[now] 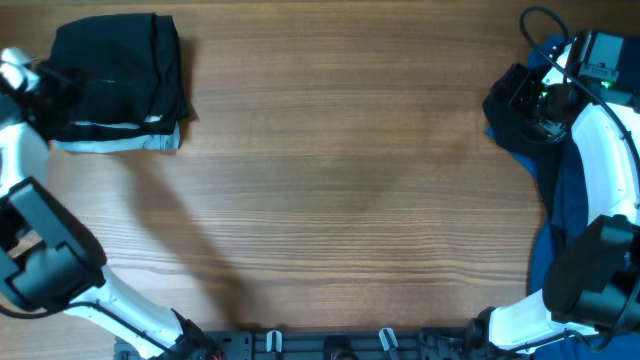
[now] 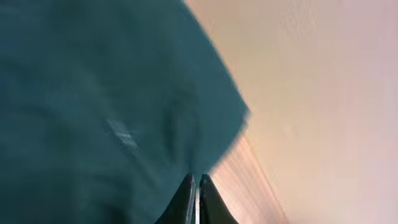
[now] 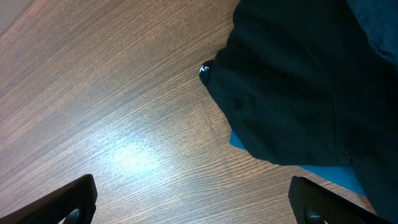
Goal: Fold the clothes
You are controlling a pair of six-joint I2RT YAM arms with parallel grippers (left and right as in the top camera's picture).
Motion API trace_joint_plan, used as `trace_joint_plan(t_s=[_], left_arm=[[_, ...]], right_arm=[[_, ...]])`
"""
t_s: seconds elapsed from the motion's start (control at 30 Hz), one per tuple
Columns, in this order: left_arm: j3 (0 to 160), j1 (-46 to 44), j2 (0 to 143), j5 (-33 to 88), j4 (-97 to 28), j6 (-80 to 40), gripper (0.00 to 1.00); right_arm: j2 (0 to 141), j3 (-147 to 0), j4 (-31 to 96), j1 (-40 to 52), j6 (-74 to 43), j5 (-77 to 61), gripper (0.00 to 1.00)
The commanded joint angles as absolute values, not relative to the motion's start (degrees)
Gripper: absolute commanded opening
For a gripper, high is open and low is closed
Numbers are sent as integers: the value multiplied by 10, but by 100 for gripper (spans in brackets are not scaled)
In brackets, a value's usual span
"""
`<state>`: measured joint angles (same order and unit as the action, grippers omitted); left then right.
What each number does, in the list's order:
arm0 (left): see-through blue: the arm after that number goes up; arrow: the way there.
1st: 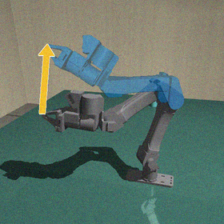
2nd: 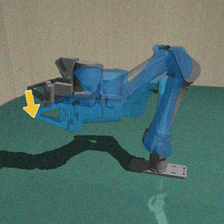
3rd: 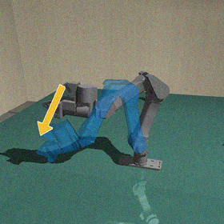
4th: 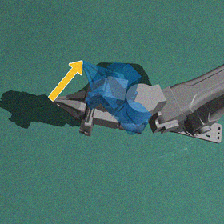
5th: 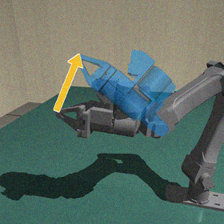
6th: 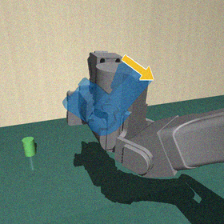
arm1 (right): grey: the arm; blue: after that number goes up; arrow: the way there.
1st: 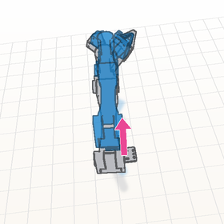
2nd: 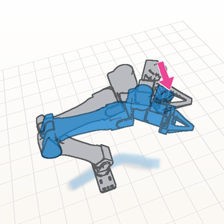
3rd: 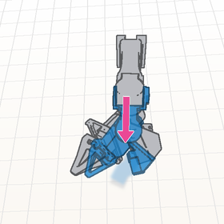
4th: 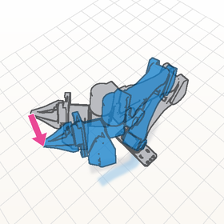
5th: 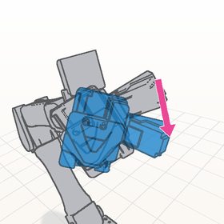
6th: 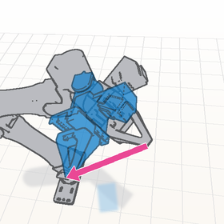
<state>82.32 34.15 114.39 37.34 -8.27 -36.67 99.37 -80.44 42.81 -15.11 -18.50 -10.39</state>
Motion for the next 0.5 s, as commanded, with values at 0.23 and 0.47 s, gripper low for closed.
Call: trace_joint_plan(t_s=[0.23,0.47], left_arm=[[820,368,1241,197,-135,-378,4],[820,369,1212,271,-140,-378,4]], right_arm=[[995,-807,427,-150,-182,-98,100],[995,-807,427,-150,-182,-98,100]])
